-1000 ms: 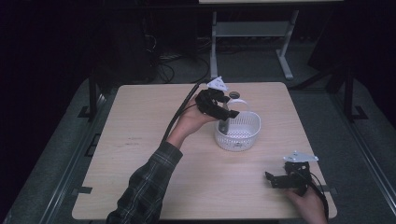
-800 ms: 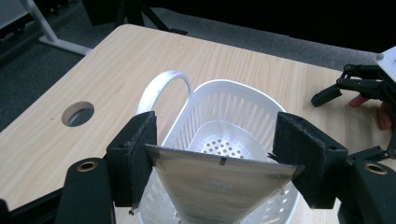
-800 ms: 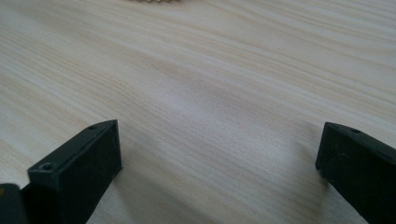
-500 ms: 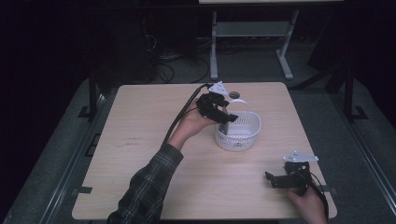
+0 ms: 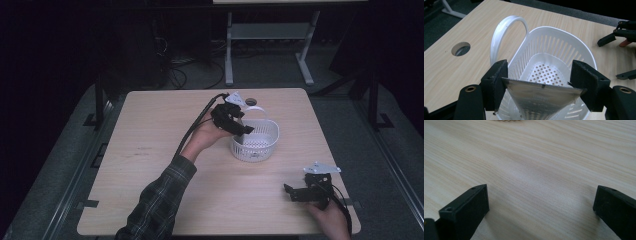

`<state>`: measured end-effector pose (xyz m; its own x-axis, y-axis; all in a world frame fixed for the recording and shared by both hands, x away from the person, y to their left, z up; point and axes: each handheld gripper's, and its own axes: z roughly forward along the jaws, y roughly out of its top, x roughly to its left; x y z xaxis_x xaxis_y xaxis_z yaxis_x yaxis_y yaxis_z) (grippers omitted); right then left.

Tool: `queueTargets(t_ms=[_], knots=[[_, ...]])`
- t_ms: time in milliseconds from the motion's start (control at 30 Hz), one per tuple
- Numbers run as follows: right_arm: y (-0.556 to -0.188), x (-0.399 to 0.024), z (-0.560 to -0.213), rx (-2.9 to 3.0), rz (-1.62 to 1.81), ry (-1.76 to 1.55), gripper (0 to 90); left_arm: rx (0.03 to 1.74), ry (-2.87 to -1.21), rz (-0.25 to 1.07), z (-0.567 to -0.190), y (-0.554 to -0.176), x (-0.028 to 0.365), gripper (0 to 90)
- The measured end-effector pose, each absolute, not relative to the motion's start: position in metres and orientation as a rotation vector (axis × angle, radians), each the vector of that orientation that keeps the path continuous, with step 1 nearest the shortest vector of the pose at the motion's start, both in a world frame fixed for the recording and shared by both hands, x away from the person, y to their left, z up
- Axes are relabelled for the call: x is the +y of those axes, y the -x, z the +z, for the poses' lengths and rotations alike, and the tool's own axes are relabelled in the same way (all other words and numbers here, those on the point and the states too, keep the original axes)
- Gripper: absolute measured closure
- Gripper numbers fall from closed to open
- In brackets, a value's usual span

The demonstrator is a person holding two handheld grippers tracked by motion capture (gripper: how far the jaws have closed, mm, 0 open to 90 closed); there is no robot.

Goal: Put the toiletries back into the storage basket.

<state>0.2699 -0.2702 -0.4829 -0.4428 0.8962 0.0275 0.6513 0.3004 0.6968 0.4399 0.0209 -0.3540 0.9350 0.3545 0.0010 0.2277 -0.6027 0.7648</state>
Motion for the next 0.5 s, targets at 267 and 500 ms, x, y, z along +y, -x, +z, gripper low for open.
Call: queueTargets(t_ms=[267,500], knots=[[-0.2699,-0.2702,-0.4829,2.207,0.918,-1.388,0.0,0.408,-2.251,0.184,-0.3578,-0.4392,0.0199,30.1],[-0.2699,-0.2702,-0.4829,2.206,0.917,-1.388,0.0,0.409,-2.256,0.176,-0.3608,-0.4383,0.0190,30.0]])
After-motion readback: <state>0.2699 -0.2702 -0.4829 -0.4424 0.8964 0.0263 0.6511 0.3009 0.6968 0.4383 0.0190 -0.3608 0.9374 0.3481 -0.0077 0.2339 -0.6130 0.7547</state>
